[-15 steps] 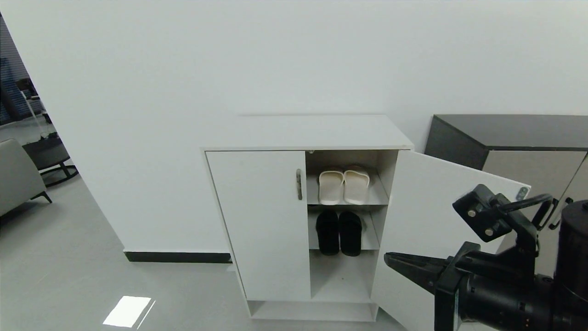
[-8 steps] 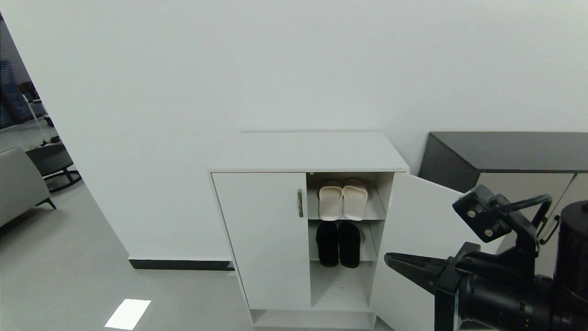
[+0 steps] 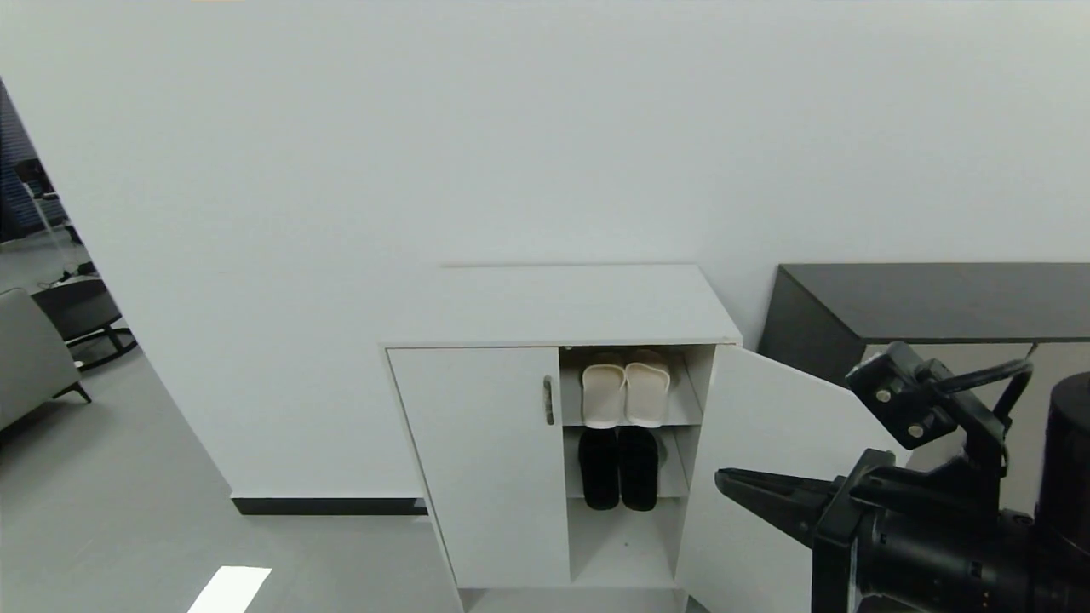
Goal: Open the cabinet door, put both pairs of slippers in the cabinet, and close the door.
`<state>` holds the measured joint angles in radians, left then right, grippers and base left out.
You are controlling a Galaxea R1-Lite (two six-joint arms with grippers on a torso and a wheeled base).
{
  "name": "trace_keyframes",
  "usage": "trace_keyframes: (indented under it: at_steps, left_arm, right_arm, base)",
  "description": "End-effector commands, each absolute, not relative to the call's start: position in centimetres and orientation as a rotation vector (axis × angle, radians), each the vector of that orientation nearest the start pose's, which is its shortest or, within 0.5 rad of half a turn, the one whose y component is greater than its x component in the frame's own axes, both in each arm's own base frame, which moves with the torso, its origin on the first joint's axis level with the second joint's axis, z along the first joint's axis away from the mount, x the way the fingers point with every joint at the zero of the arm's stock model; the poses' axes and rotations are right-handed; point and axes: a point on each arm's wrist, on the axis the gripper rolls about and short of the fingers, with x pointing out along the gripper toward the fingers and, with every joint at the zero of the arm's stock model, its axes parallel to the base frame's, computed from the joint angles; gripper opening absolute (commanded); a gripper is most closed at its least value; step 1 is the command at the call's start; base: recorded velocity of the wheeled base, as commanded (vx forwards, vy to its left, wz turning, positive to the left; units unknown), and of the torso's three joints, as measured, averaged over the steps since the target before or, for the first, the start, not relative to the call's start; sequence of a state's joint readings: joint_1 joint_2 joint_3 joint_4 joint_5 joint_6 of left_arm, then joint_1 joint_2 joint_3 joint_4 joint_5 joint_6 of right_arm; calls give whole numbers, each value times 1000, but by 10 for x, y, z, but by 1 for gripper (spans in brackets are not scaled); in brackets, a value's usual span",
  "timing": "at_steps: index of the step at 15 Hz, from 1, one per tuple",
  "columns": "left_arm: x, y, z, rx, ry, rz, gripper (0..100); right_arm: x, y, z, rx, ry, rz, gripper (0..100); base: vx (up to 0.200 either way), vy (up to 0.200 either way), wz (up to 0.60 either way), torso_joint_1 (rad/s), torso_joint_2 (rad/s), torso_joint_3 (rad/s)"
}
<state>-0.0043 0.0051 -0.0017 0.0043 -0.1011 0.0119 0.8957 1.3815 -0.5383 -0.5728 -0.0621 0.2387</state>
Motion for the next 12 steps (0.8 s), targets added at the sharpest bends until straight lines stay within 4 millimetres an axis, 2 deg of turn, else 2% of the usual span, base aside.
trace_keyframes:
  at_steps: [1, 8, 12]
  left_arm:
    - [-23, -2, 76, 12, 7, -106, 0]
    - [-23, -2, 76, 12, 7, -106, 0]
    - [-23, -2, 76, 12, 7, -106, 0]
  right_arm:
    - [135, 166, 186, 93, 346, 793, 0]
    - [134, 166, 183, 84, 353, 791, 0]
    - [134, 165, 181, 79, 362, 791, 0]
  base:
    - [0, 0, 0, 0, 0, 0]
    - [0, 0, 0, 0, 0, 0]
    - [0, 0, 0, 211, -444, -223]
